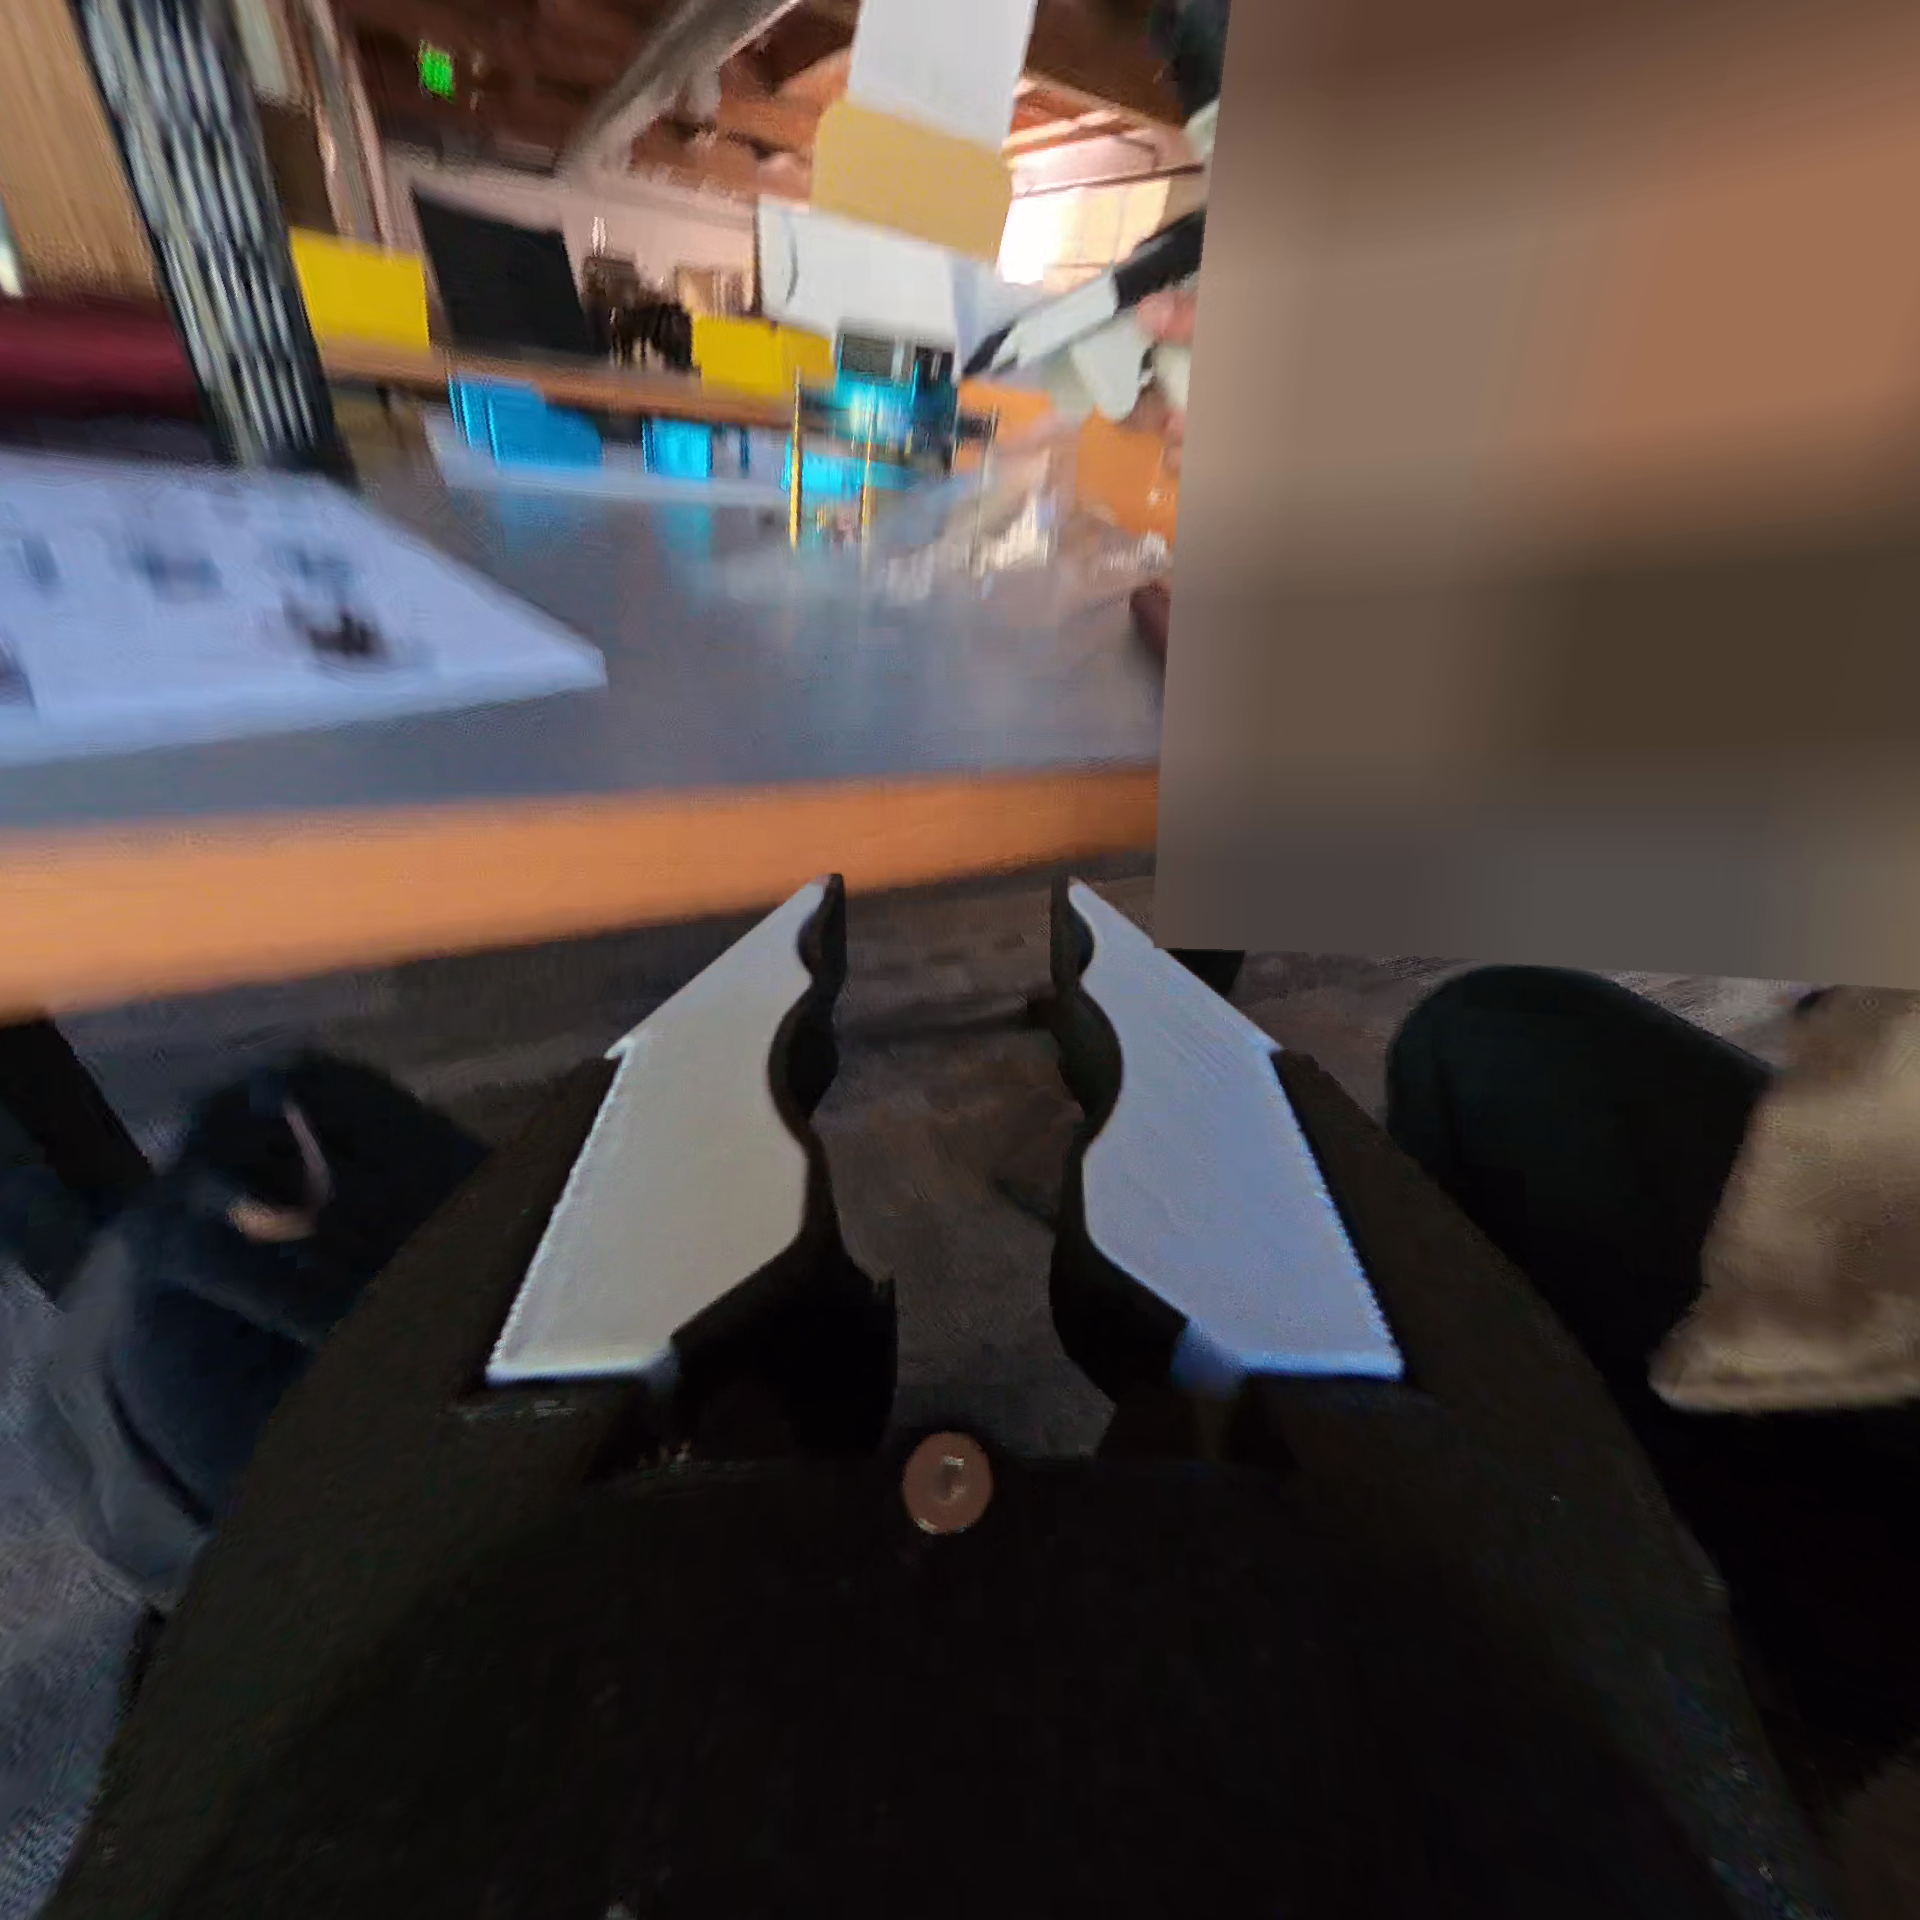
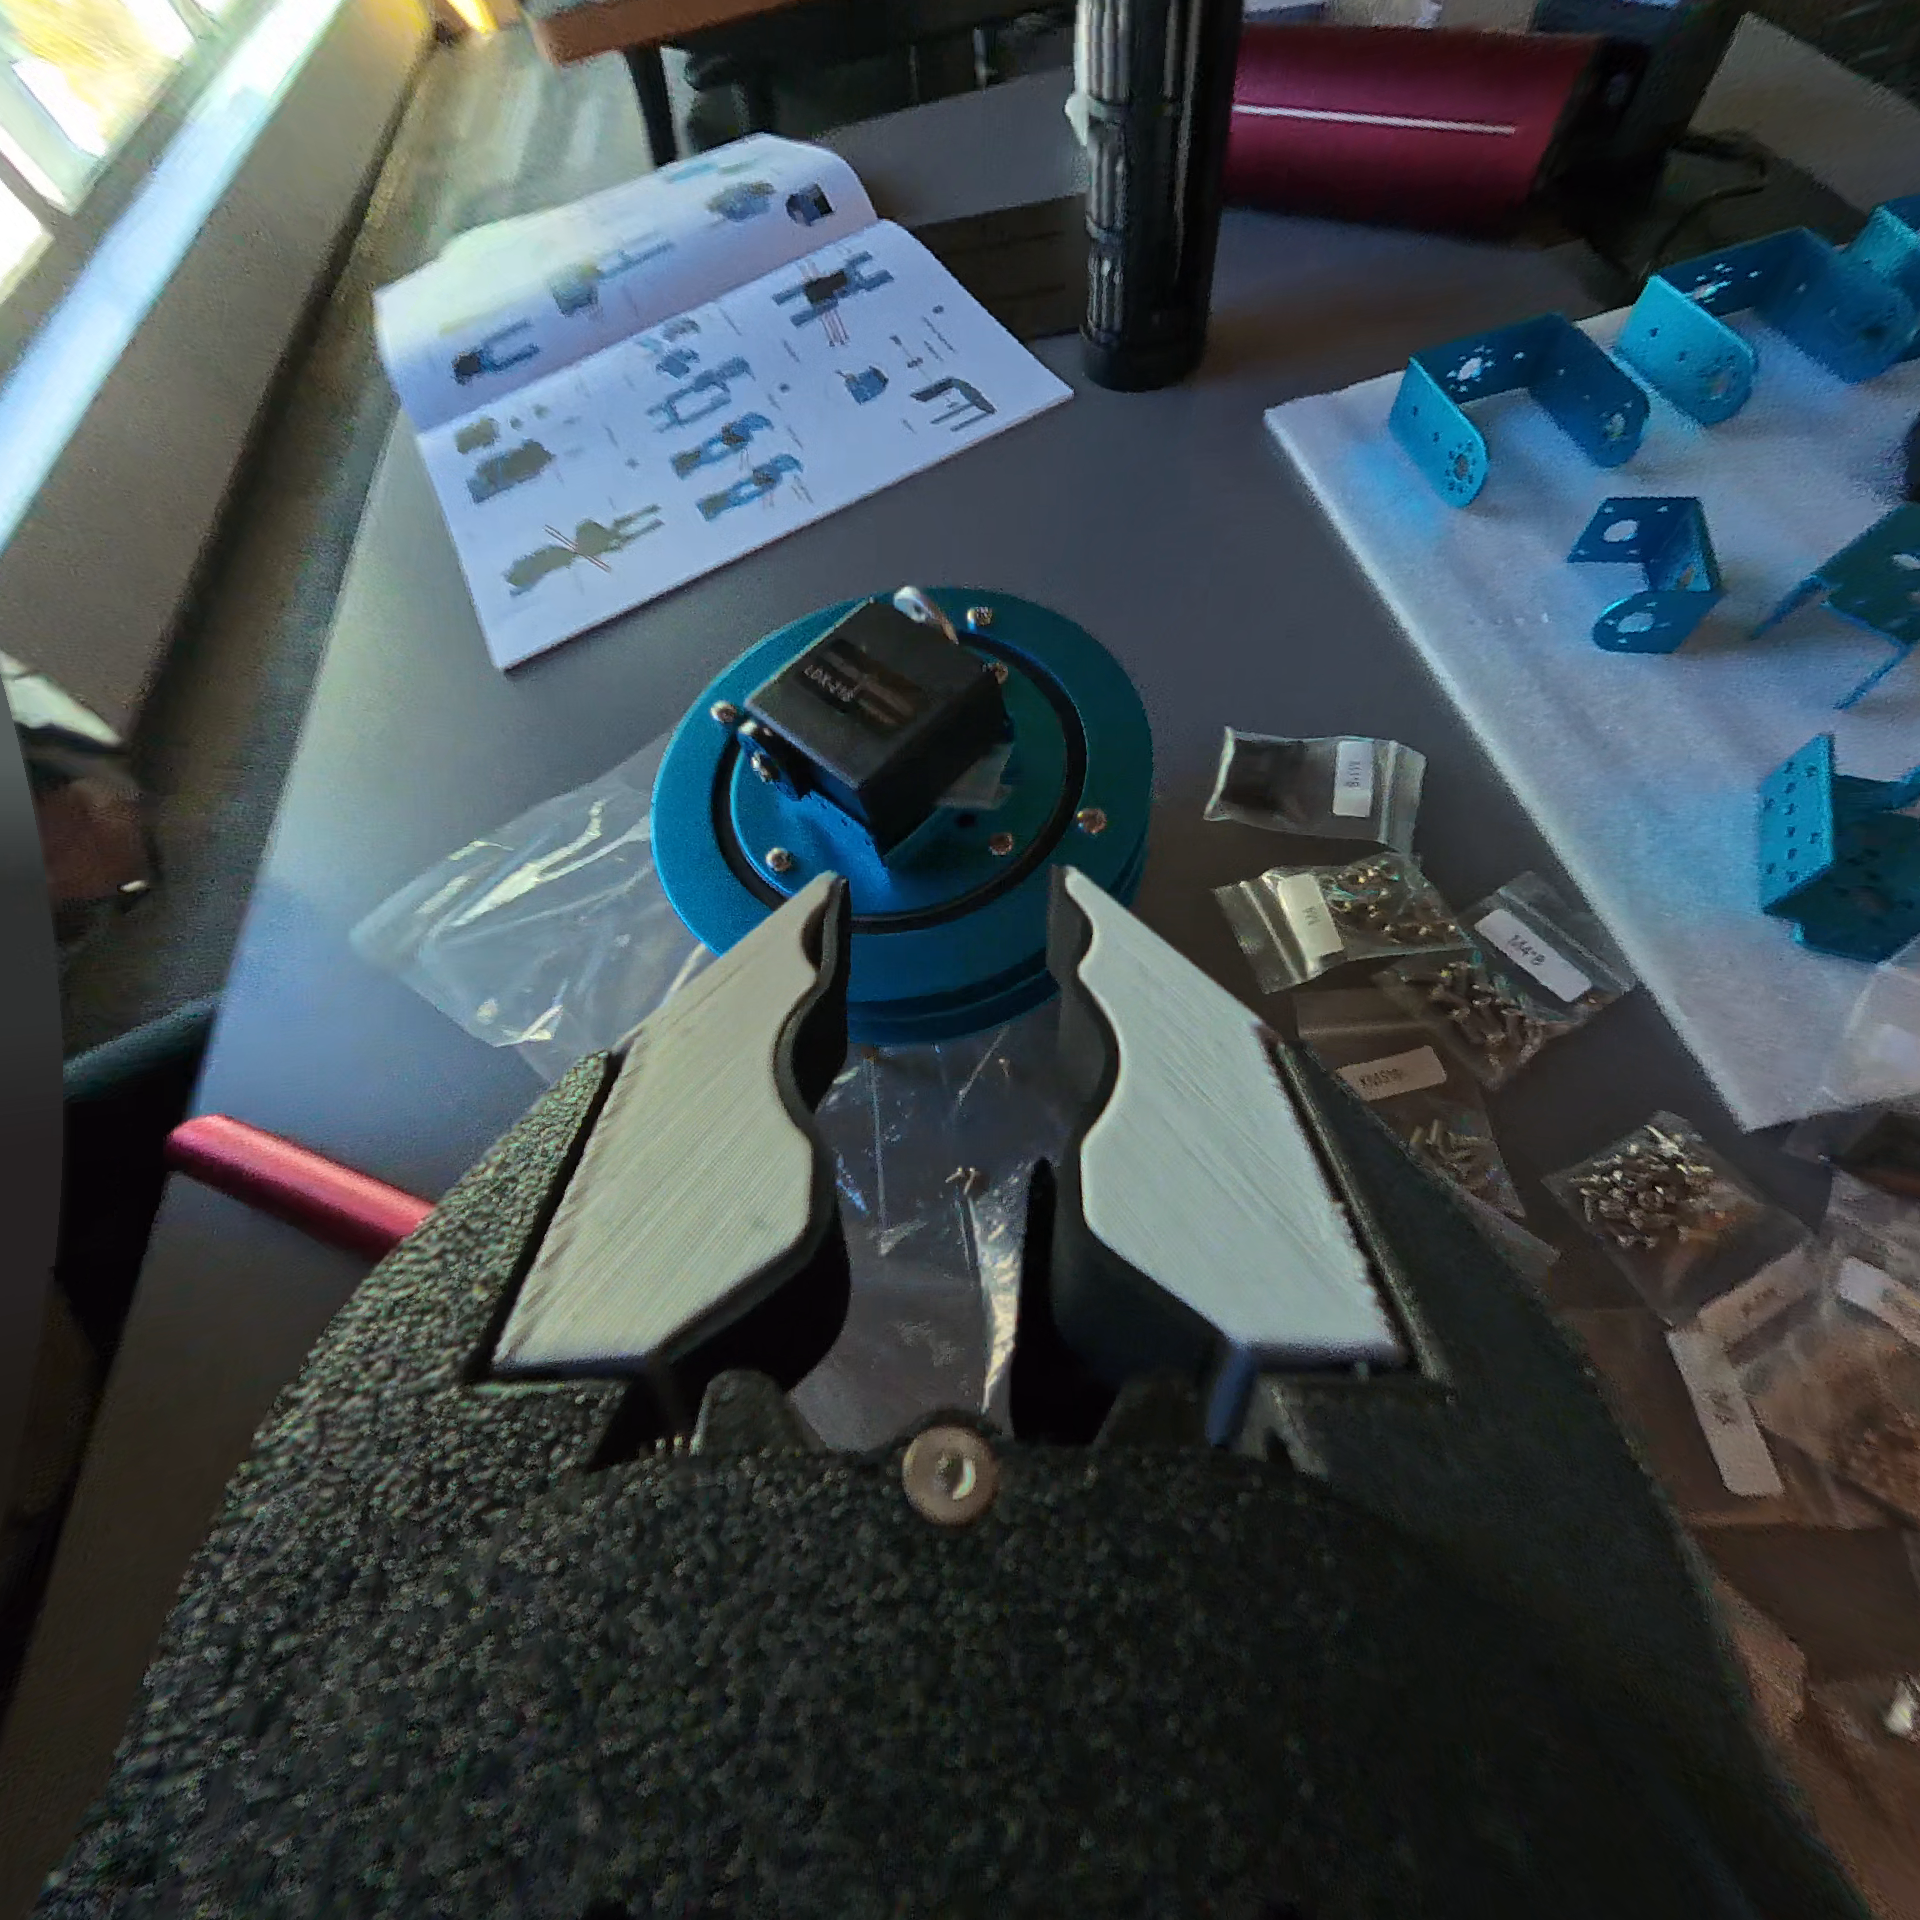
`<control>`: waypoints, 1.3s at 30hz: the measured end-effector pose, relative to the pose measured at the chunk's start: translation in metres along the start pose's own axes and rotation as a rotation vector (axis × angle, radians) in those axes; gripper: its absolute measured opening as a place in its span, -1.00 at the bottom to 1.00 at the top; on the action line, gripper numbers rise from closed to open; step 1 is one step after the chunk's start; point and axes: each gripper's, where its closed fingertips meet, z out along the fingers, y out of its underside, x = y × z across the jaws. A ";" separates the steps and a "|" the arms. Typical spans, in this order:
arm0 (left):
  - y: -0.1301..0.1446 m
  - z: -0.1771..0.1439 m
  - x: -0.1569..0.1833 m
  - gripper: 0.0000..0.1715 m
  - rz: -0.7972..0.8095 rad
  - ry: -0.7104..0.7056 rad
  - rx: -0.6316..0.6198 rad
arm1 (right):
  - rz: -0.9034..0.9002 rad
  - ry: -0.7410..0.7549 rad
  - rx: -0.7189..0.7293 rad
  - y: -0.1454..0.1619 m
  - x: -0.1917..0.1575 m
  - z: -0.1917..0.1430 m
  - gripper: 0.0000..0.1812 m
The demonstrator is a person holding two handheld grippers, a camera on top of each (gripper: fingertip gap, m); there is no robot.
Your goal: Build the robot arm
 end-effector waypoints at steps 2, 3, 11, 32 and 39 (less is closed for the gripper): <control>-0.047 0.032 -0.010 -0.58 0.114 0.016 -0.030 | 0.030 -0.163 -0.009 -0.005 -0.005 -0.004 -0.58; -0.065 0.057 -0.014 -0.57 0.132 0.039 -0.078 | 0.004 -0.212 -0.023 -0.005 -0.004 -0.003 -0.58; -0.114 0.275 -0.031 -0.38 0.283 0.350 -0.308 | 0.001 -0.290 -0.015 -0.005 0.014 0.009 -0.64; -0.073 0.311 -0.054 -0.41 0.306 0.557 -0.247 | -0.167 -0.404 0.057 0.000 0.003 0.020 -0.64; -0.100 0.302 -0.050 -0.40 0.273 0.547 -0.164 | -0.085 -0.327 0.133 -0.021 0.011 -0.011 -0.68</control>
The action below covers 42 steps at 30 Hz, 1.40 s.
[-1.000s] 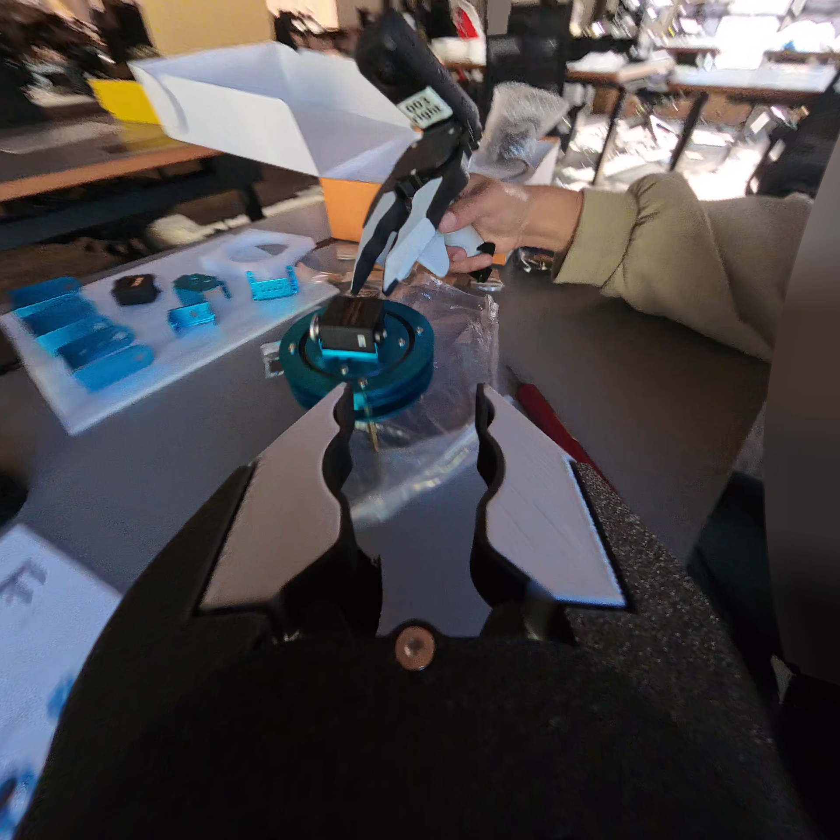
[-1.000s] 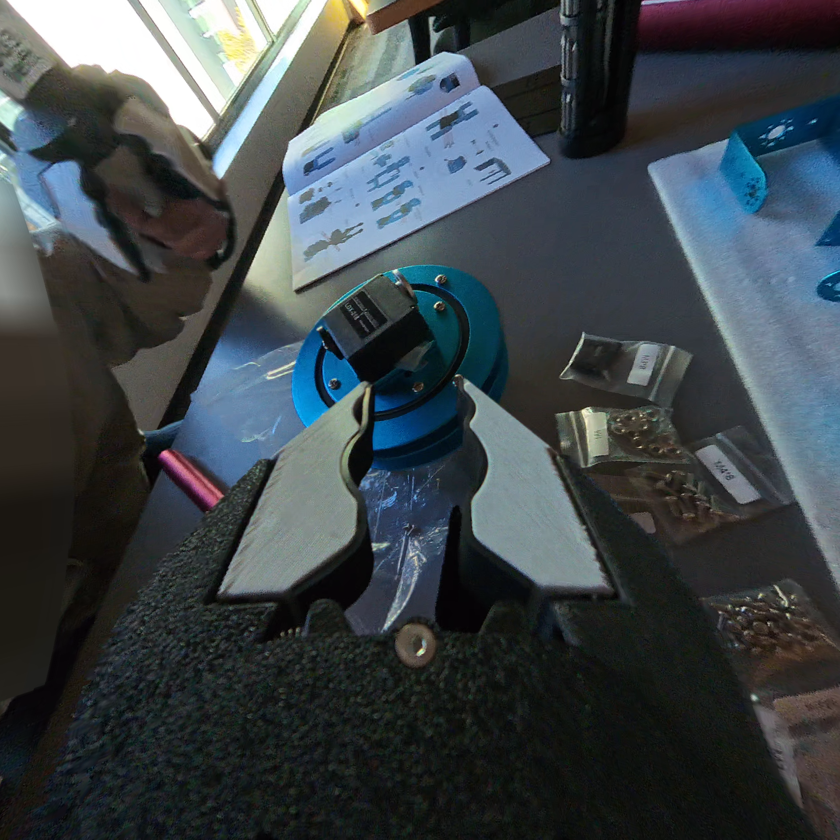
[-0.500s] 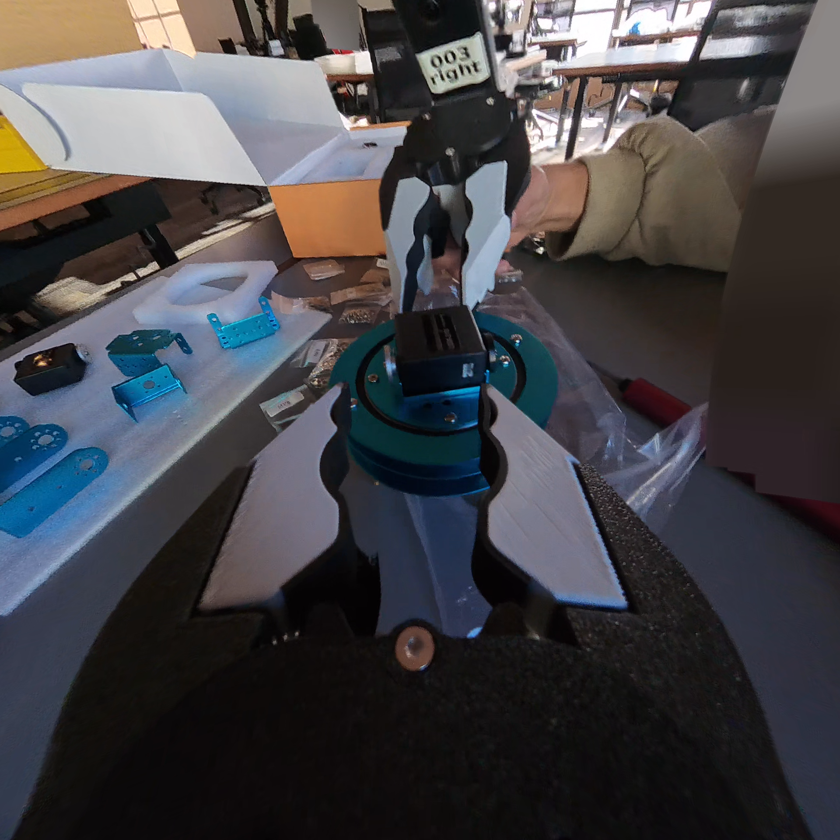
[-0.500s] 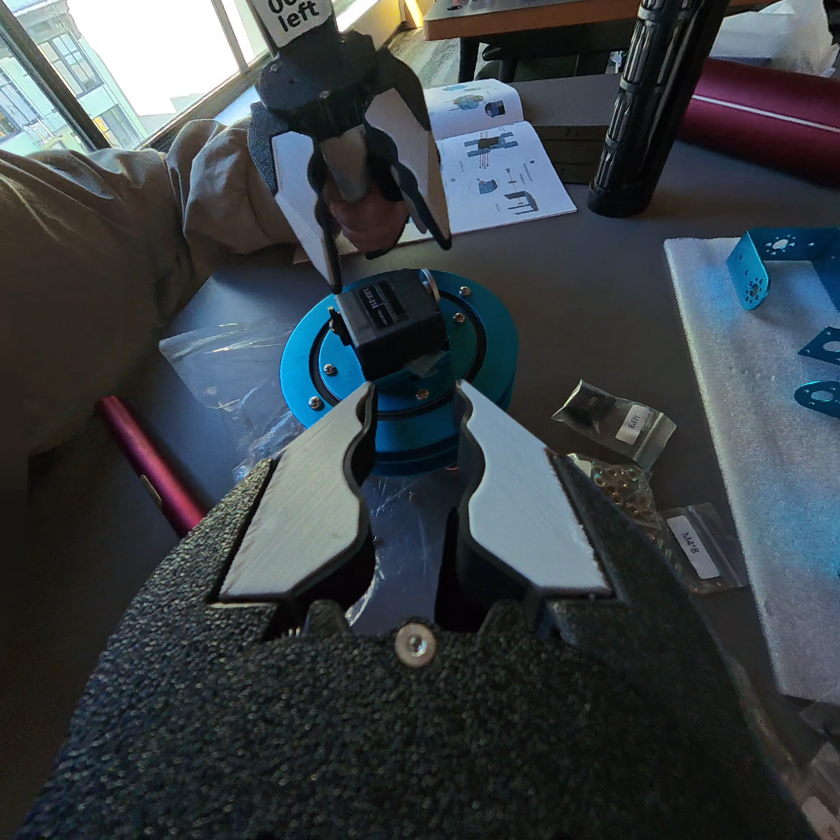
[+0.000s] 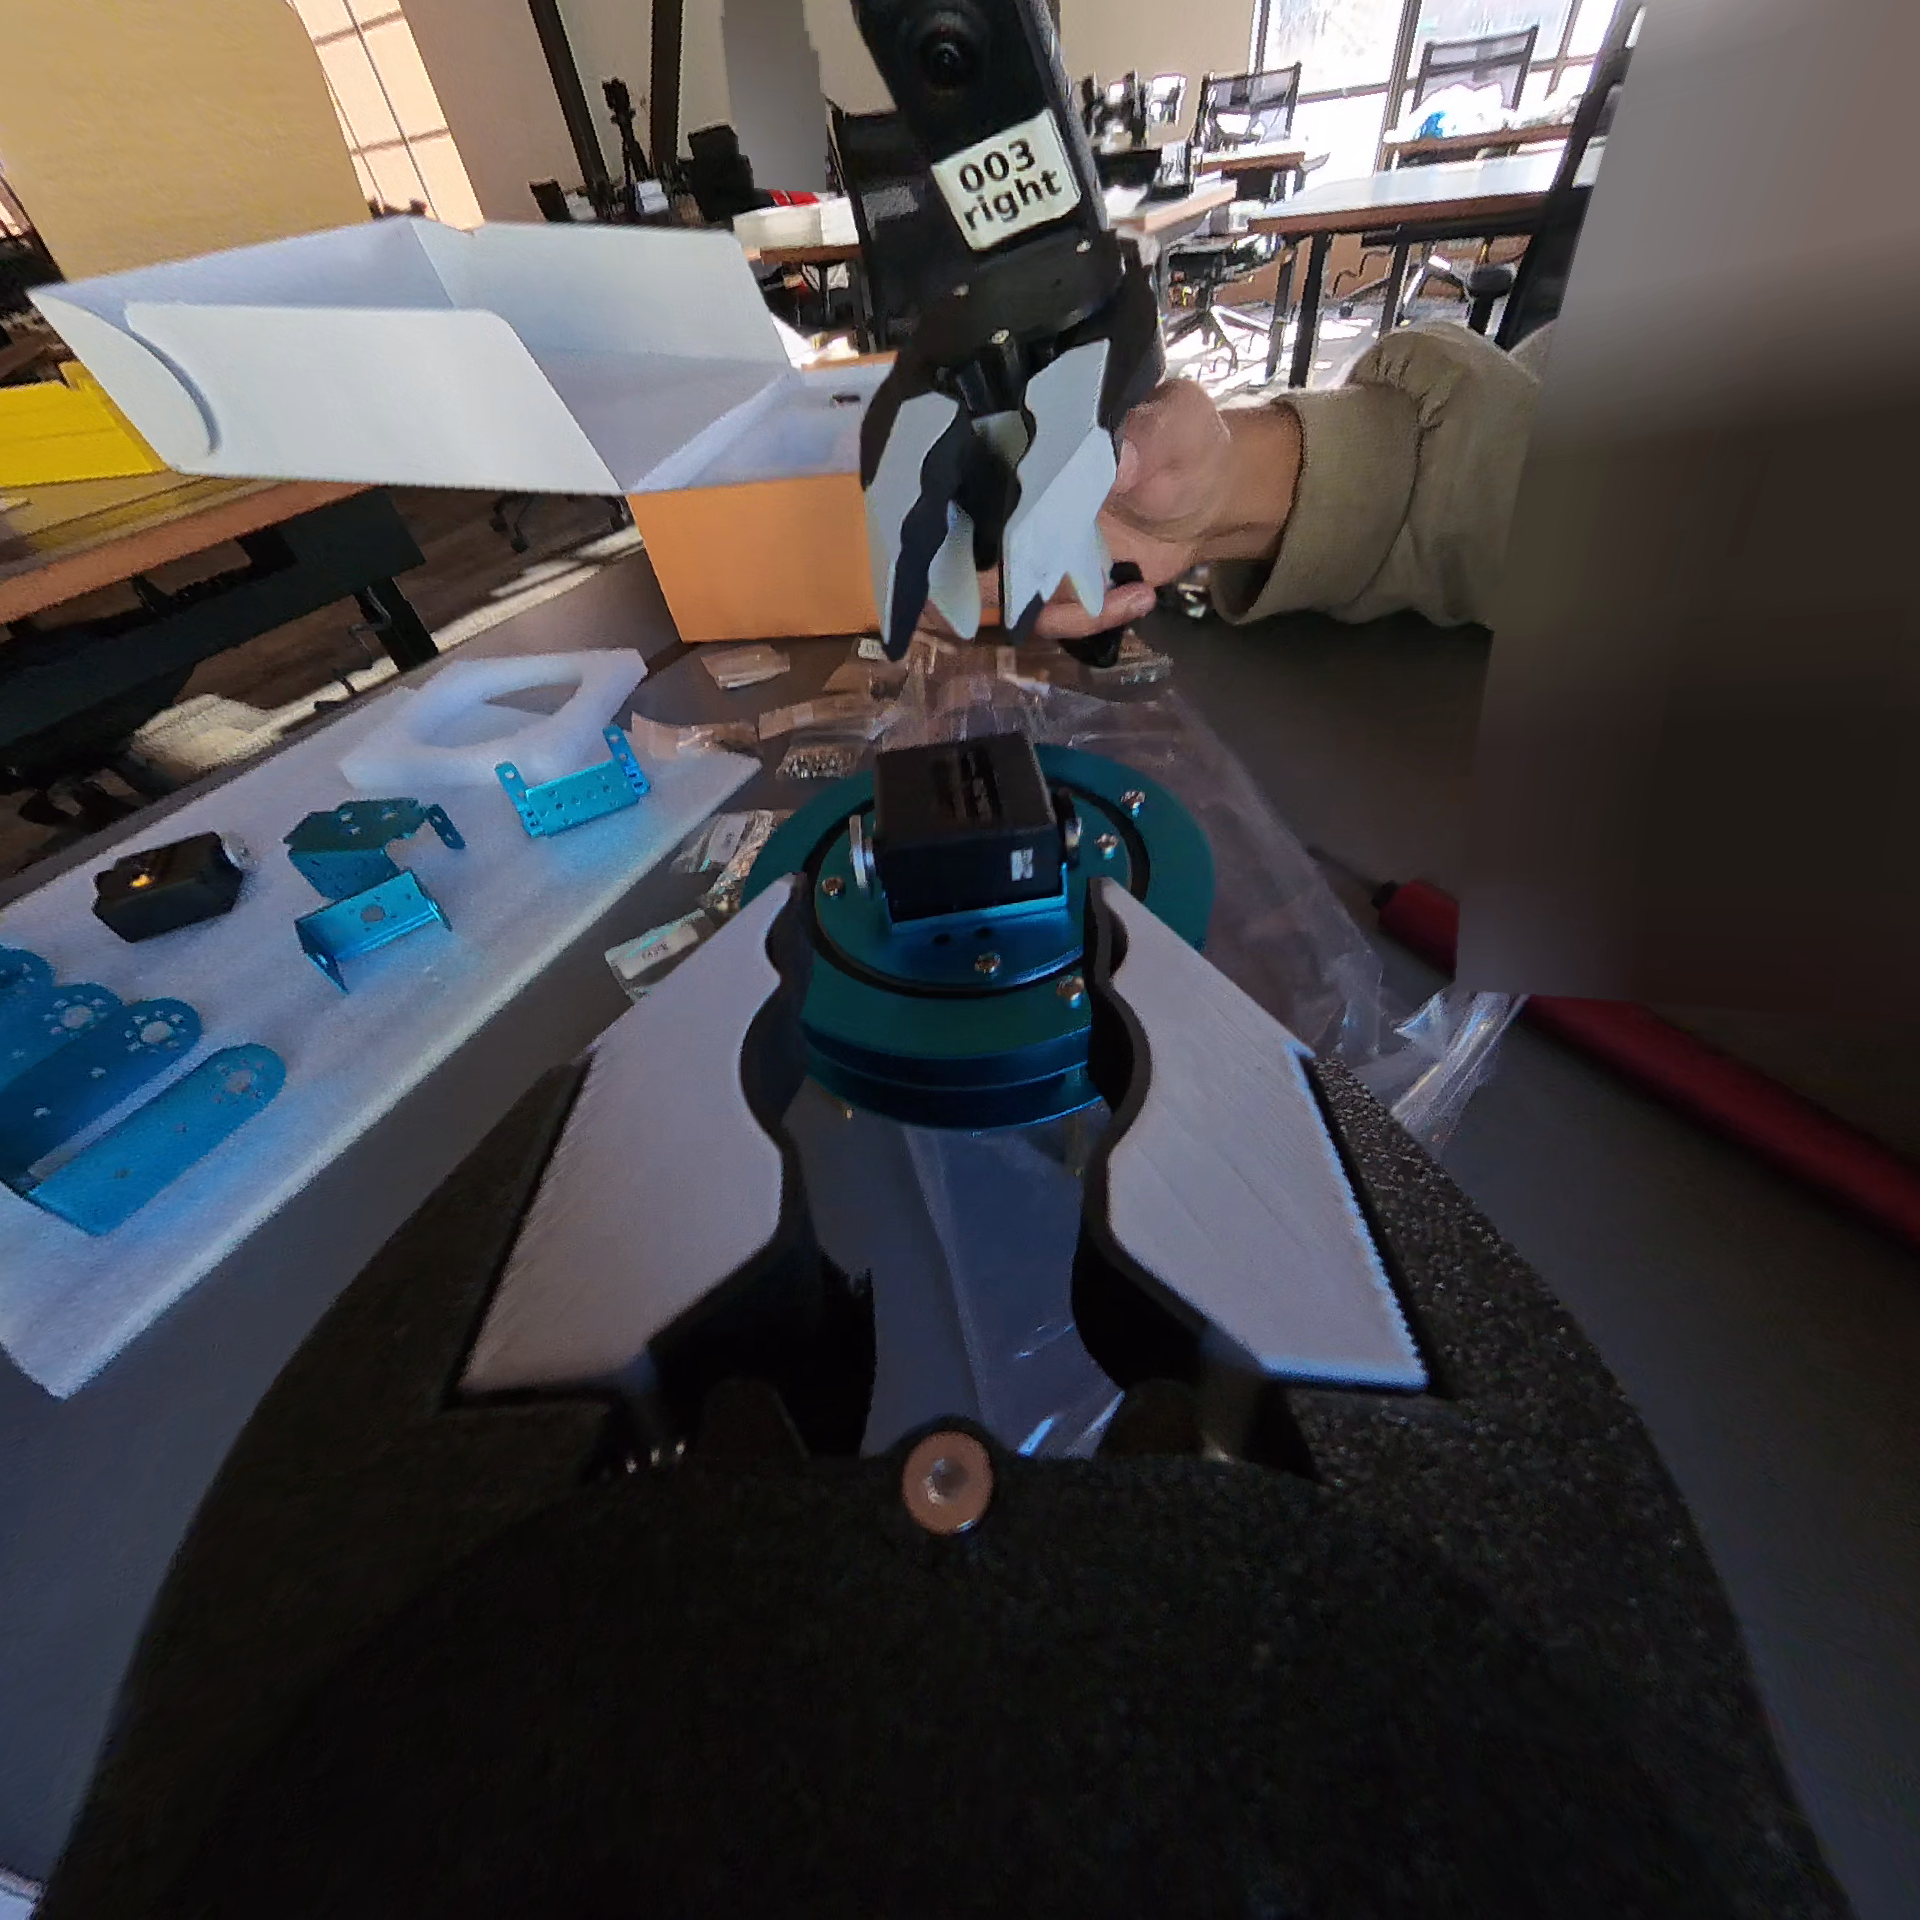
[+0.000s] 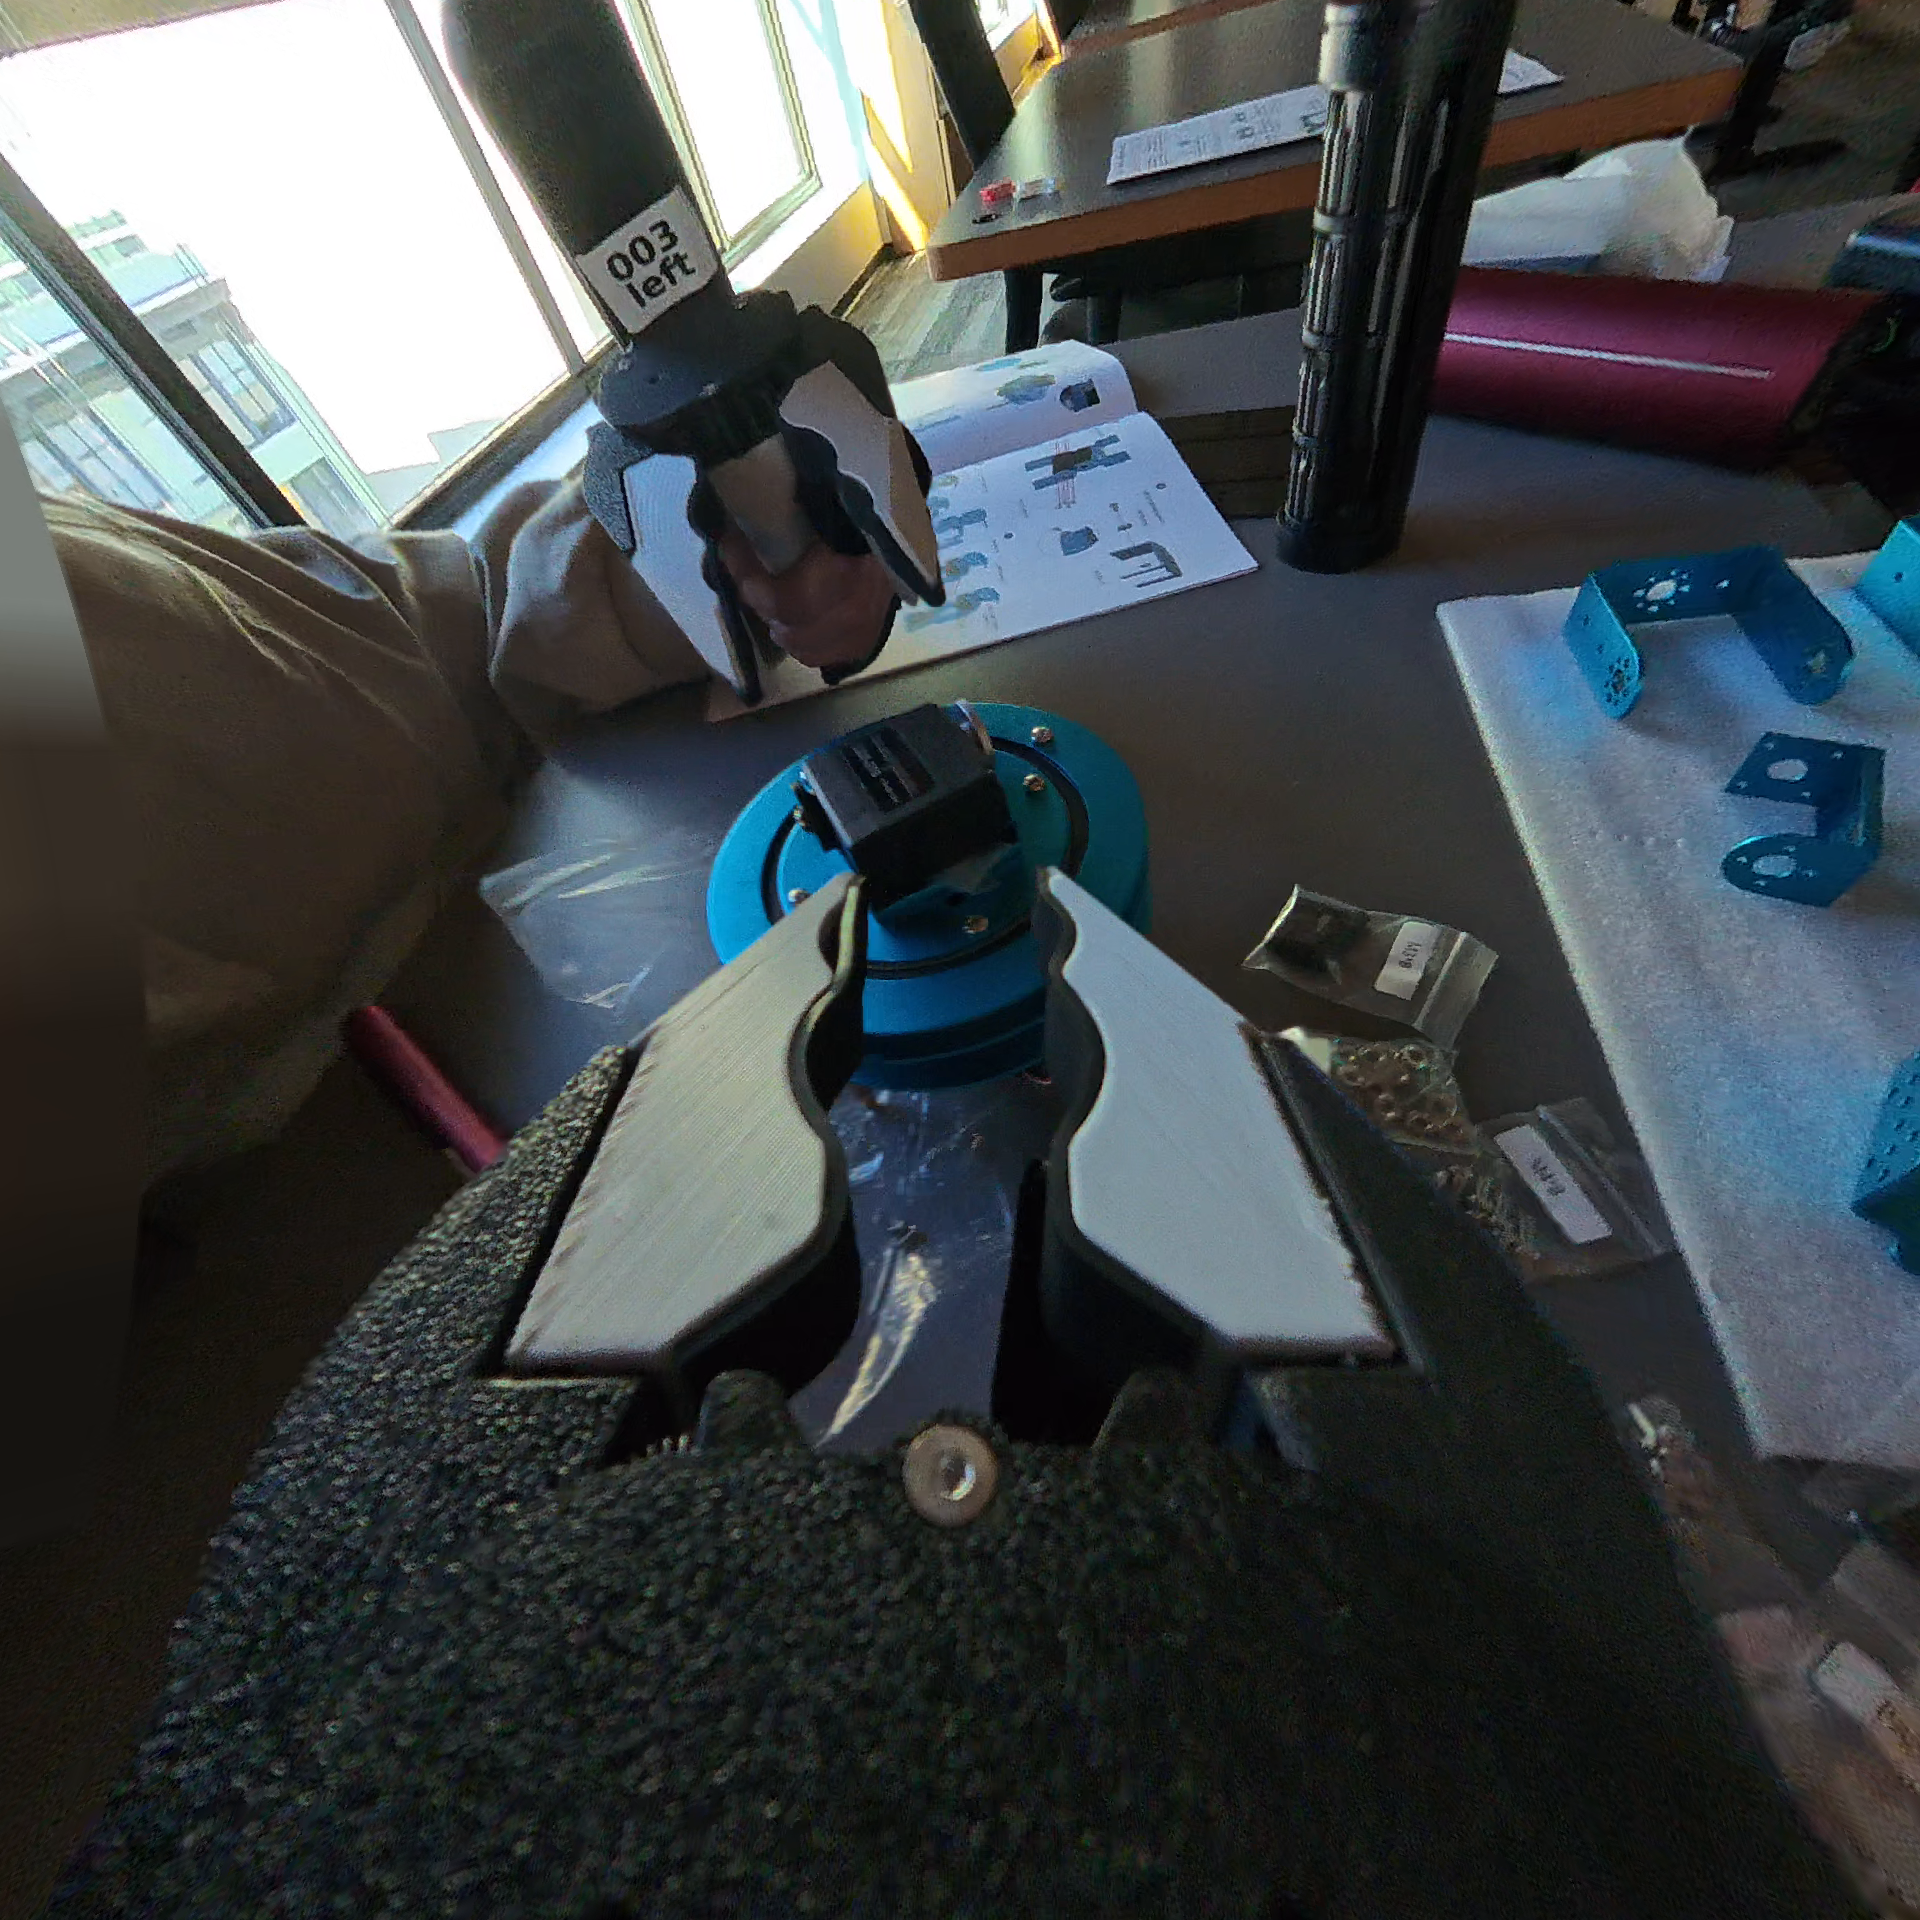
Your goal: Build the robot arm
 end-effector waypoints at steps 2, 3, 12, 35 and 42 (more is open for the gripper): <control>-0.010 -0.005 0.003 -0.42 -0.010 -0.020 0.022 | 0.076 -0.013 -0.040 0.002 -0.014 -0.011 -0.65; -0.015 -0.008 0.008 -0.41 -0.020 -0.021 0.024 | 0.110 0.001 -0.130 0.017 -0.020 -0.015 -0.66; 0.002 -0.085 0.107 -0.44 -0.118 -0.333 -0.109 | 0.251 0.355 -0.376 0.100 -0.024 -0.005 -0.73; 0.046 -0.078 0.179 -0.48 -0.315 -0.272 -0.014 | 0.155 0.303 -0.424 0.123 -0.028 0.010 -0.79; 0.025 -0.061 0.129 -0.48 -0.127 -0.250 -0.132 | 0.116 0.362 -0.436 0.121 -0.025 -0.013 -0.79</control>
